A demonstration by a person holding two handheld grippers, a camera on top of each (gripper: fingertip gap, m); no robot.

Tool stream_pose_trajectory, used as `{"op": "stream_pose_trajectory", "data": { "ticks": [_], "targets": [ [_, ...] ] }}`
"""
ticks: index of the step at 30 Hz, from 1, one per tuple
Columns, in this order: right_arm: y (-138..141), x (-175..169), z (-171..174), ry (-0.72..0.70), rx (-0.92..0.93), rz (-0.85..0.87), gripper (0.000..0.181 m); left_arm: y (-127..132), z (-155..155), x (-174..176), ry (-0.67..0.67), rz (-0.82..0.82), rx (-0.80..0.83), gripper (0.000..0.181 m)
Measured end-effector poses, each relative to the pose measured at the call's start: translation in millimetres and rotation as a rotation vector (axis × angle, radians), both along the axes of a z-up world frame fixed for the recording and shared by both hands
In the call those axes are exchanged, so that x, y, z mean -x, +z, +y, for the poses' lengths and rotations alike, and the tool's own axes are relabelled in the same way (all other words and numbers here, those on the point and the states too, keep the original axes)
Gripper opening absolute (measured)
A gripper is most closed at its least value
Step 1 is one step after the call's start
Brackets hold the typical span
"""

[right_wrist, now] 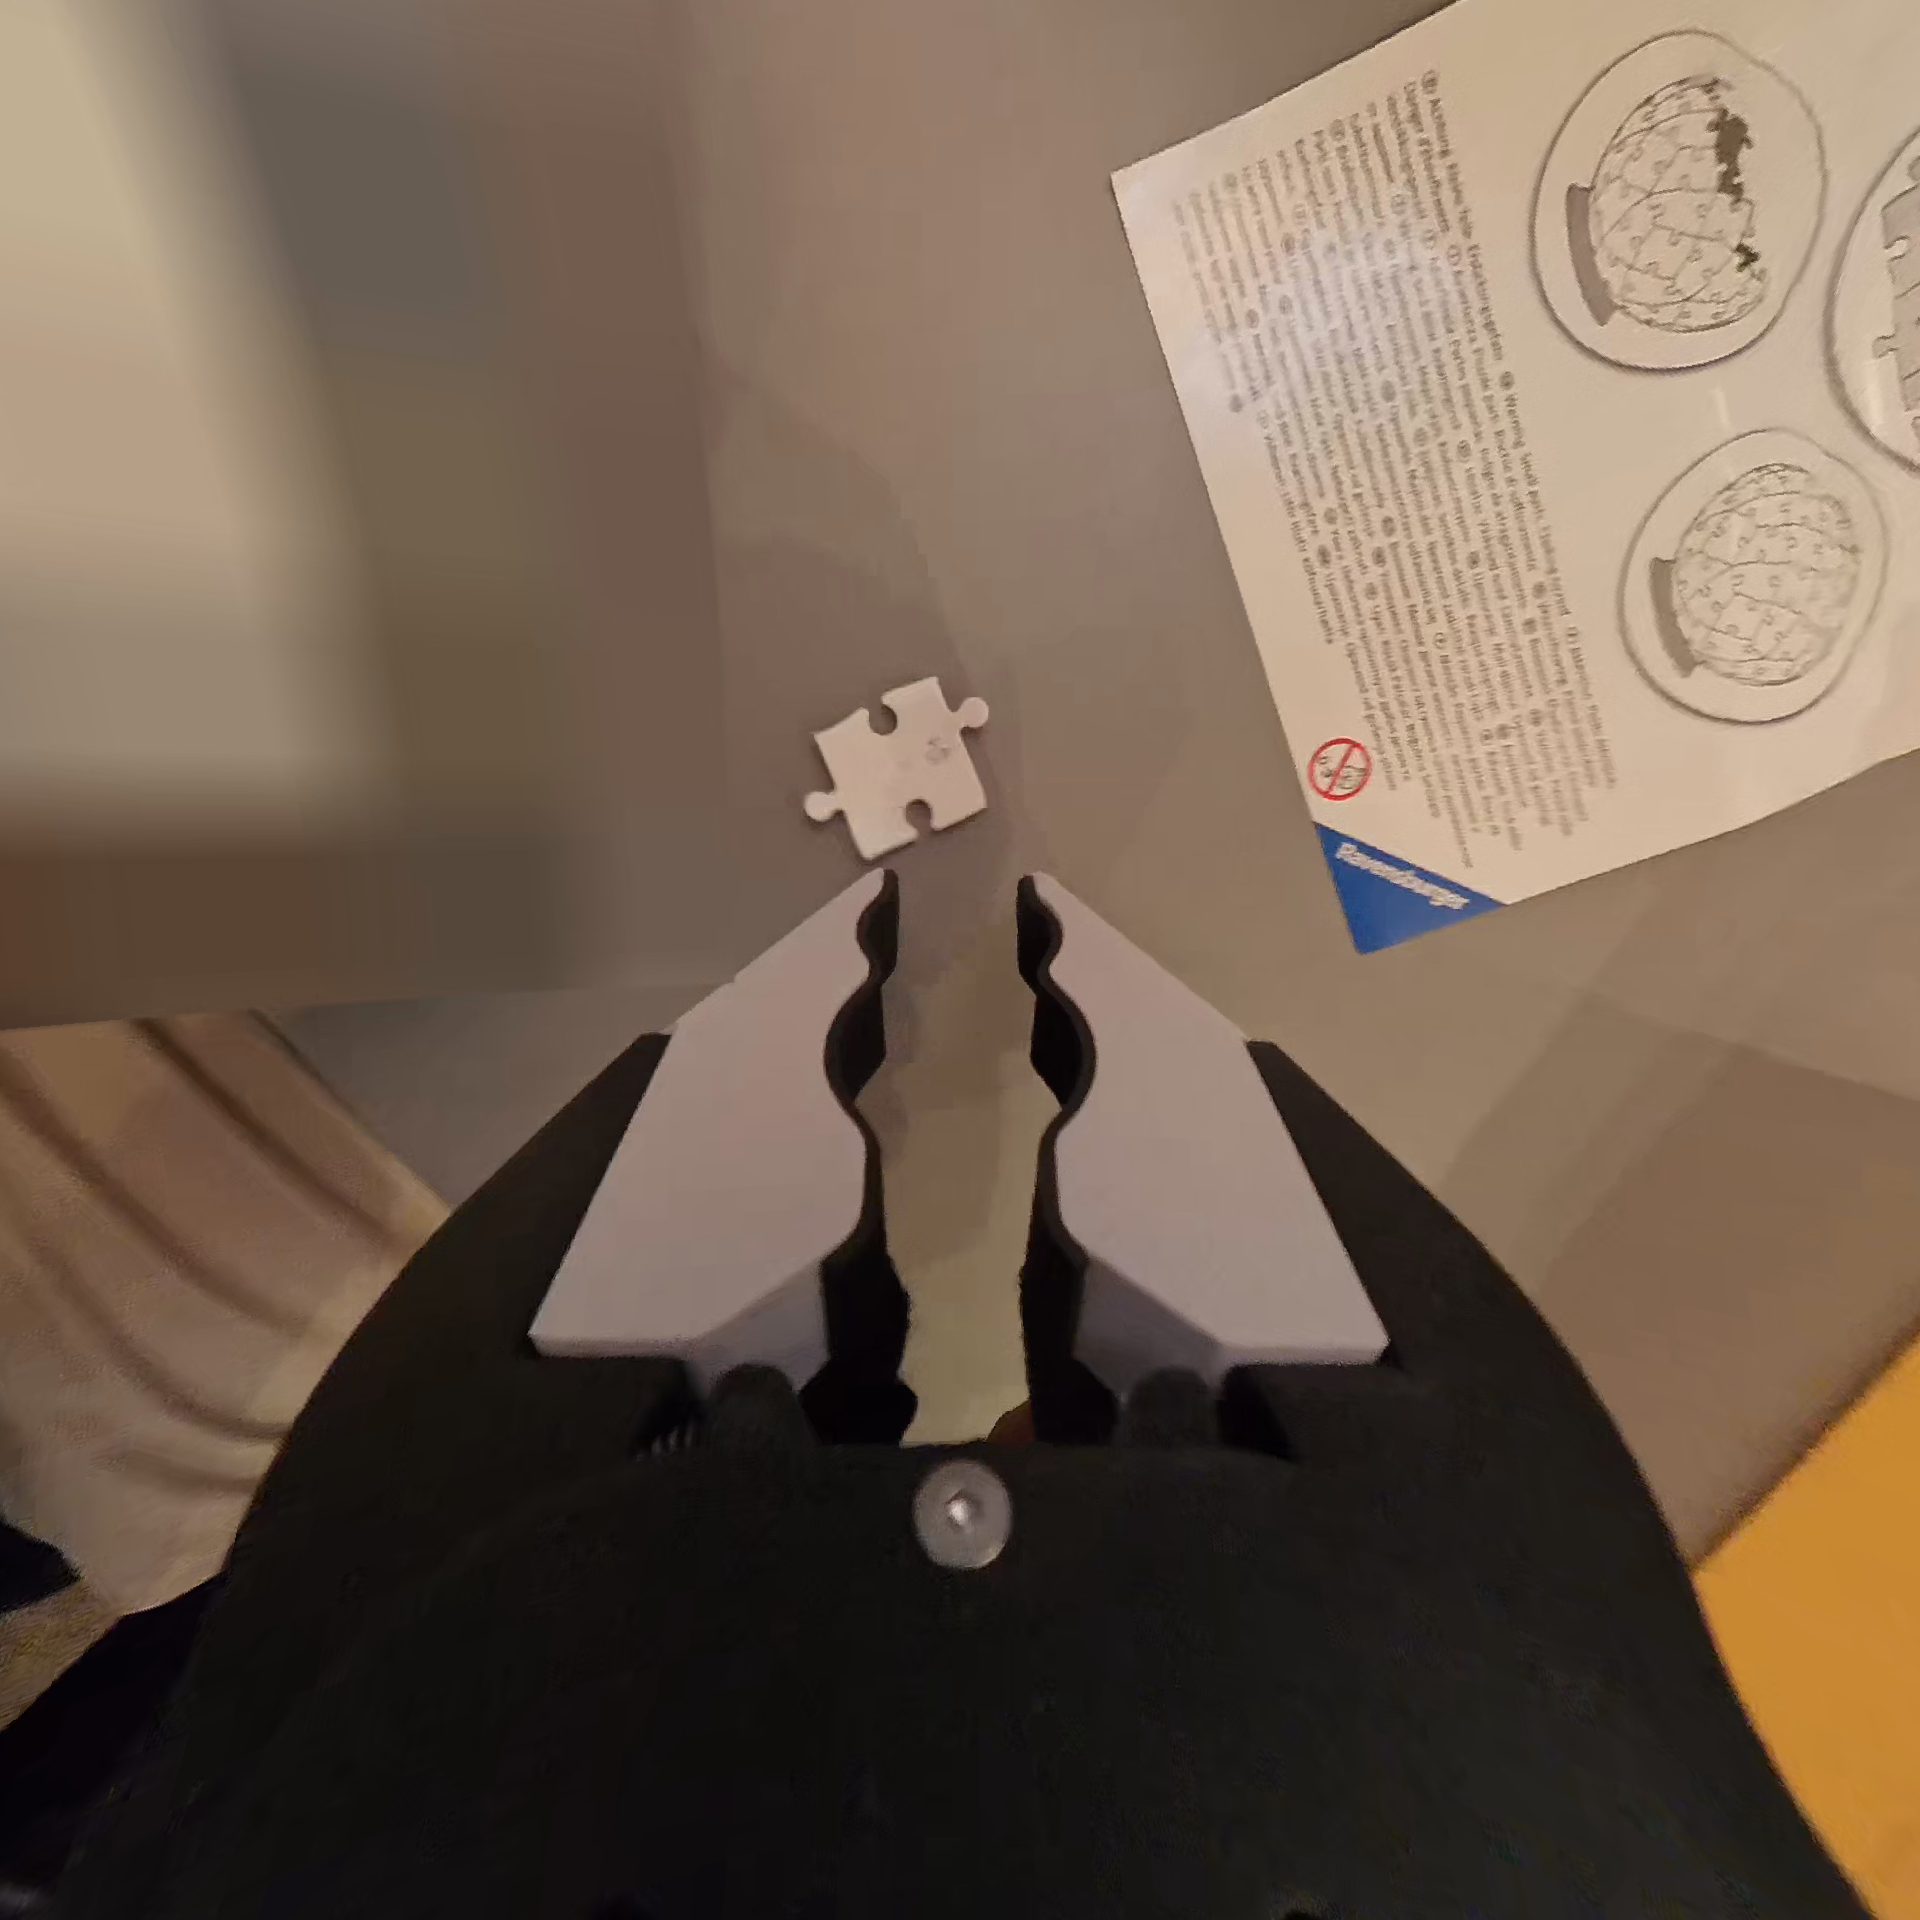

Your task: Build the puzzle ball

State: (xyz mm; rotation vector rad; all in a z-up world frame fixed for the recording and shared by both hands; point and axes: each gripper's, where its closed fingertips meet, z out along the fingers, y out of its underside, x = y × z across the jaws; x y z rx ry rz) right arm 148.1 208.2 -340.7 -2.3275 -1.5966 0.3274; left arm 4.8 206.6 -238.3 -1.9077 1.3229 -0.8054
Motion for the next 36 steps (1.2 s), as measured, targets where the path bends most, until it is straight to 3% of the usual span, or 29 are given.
{"op": "stream_pose_trajectory", "data": {
  "ticks": [5,12,19,26,31,36],
  "targets": [
    [-10.4,7.3,-4.1,0.004,0.005,0.004,0.024,0.1,0.1,0.5,0.0,-0.005,0.004,0.021],
    [0.4,16.5,-11.8,-0.06,0.056,0.076,0.025,-0.8,0.5,1.3,0.001,-0.008,0.009,0.021],
    [-4.6,17.2,-9.2,-0.04,0.026,0.019,0.018,-1.7,-0.4,1.7,-0.002,-0.012,0.013,0.021],
    [6.4,24.6,8.0,0.07,-0.08,0.027,0.023,-1.3,-0.2,2.0,-0.002,-0.015,0.015,0.021],
    [-1.0,35.8,8.0,0.146,-0.008,0.02,0.021,0.6,0.1,3.3,0.0,-0.017,0.011,0.021],
    [-9.0,34.7,6.6,0.127,0.076,0.024,0.021,1.5,1.5,6.0,0.006,-0.023,0.011,0.021]
  ]
}}
